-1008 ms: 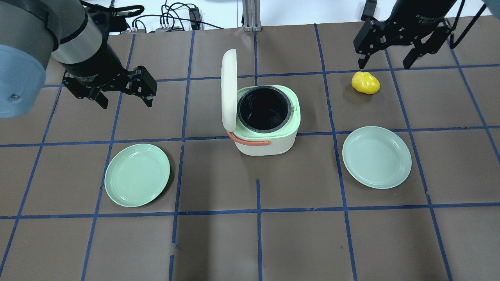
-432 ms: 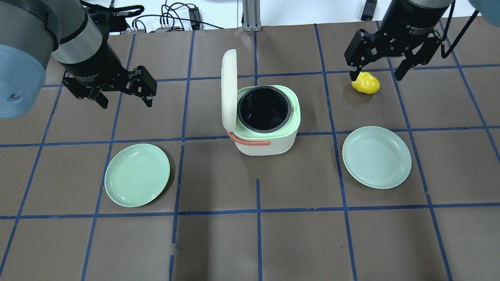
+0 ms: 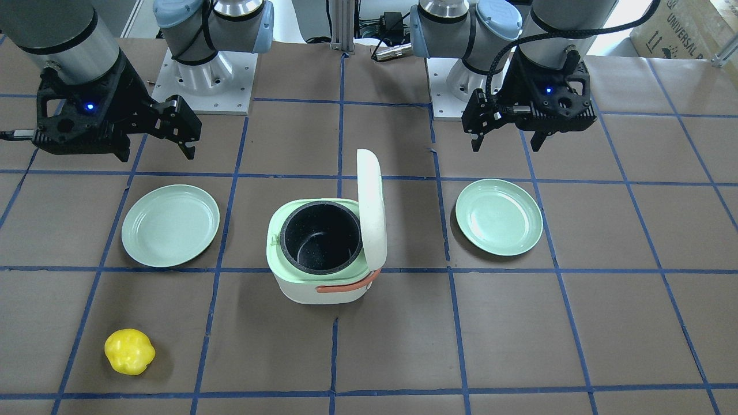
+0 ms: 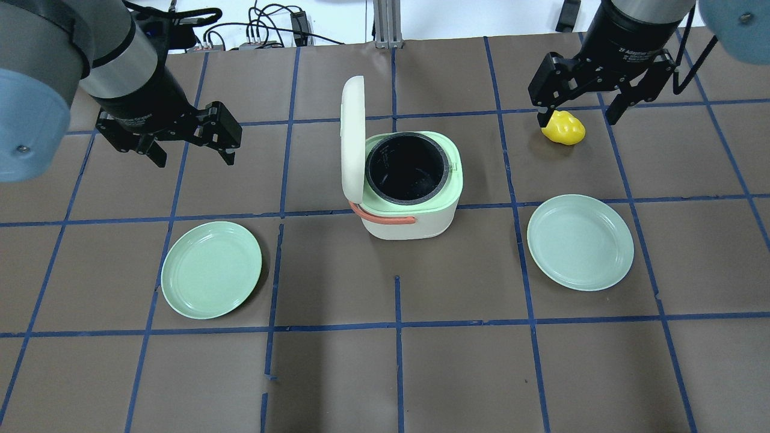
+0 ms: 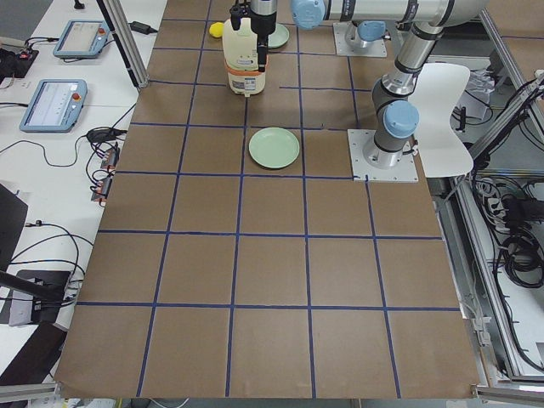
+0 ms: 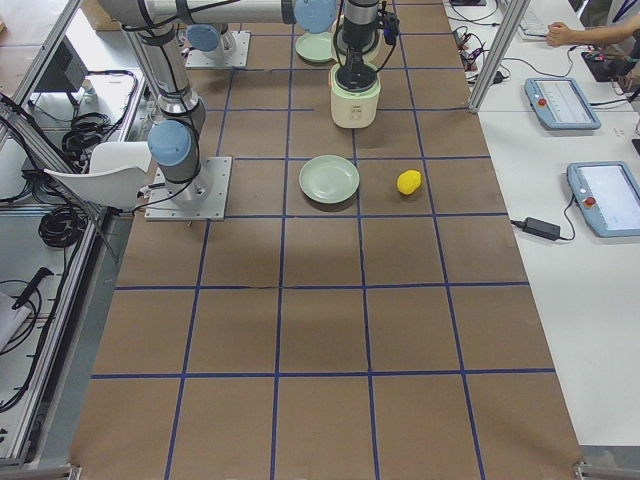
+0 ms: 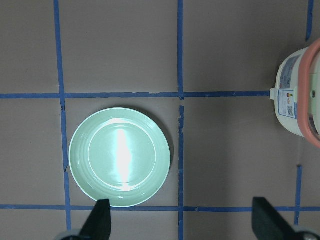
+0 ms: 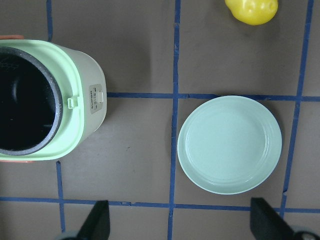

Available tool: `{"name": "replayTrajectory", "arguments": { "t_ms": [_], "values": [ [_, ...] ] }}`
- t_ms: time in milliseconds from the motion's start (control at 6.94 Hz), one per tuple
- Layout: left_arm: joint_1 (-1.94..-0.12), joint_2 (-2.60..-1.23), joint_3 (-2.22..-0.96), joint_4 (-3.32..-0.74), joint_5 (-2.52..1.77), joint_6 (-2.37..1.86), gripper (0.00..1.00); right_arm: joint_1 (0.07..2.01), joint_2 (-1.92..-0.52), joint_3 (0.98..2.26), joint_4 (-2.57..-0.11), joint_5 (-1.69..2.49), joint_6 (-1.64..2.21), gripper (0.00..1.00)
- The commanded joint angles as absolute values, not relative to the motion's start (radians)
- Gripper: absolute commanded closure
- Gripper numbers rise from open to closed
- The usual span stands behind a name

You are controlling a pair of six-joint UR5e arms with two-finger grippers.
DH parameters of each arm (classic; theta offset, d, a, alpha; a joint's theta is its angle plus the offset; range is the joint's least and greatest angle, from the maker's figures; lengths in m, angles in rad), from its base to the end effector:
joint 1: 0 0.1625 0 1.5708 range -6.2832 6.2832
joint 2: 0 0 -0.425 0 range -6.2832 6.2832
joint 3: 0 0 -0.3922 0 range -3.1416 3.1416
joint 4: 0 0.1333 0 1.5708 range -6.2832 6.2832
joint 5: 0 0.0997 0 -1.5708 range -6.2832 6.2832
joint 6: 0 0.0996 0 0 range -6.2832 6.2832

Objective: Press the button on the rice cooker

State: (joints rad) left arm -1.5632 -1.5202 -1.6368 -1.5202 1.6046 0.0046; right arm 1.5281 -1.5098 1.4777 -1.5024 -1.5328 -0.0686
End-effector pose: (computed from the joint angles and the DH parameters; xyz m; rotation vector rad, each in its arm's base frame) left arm -0.1263 -0.4748 0.4849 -0.0056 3.1071 -0.0543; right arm 0.1150 -0.5193 0.4962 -0.0391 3.1009 0.0529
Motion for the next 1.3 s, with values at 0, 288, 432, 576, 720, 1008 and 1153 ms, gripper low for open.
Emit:
{"name": "replayTrajectory", "arguments": {
  "t_ms": [0,288,432,576,720,1008,1153],
  "values": [
    [-1.563,-1.520,-1.635,-1.520,1.605,0.005,0.00,1.528,-1.514,1.479,-1.531,-1.569,-0.029,0.00],
    [-1.563,-1.520,-1.635,-1.520,1.605,0.005,0.00,1.529,-1.516,1.486,-1.537,-1.557,-0.028,0.00],
    [-1.563,-1.520,-1.637,-1.520,1.605,0.005,0.00,1.528,-1.516,1.486,-1.537,-1.549,-0.028,0.00],
    [-1.563,-1.520,-1.637,-1.520,1.605,0.005,0.00,1.528,-1.516,1.488,-1.539,-1.549,-0.029,0.00],
    [-1.563,-1.520,-1.637,-1.520,1.605,0.005,0.00,1.528,-1.516,1.486,-1.539,-1.549,-0.029,0.00],
    [-1.563,-1.520,-1.637,-1.520,1.605,0.005,0.00,1.528,-1.517,1.485,-1.539,-1.551,-0.029,0.00],
    [-1.563,-1.520,-1.637,-1.520,1.605,0.005,0.00,1.528,-1.519,1.485,-1.540,-1.551,-0.031,0.00]
  ]
}}
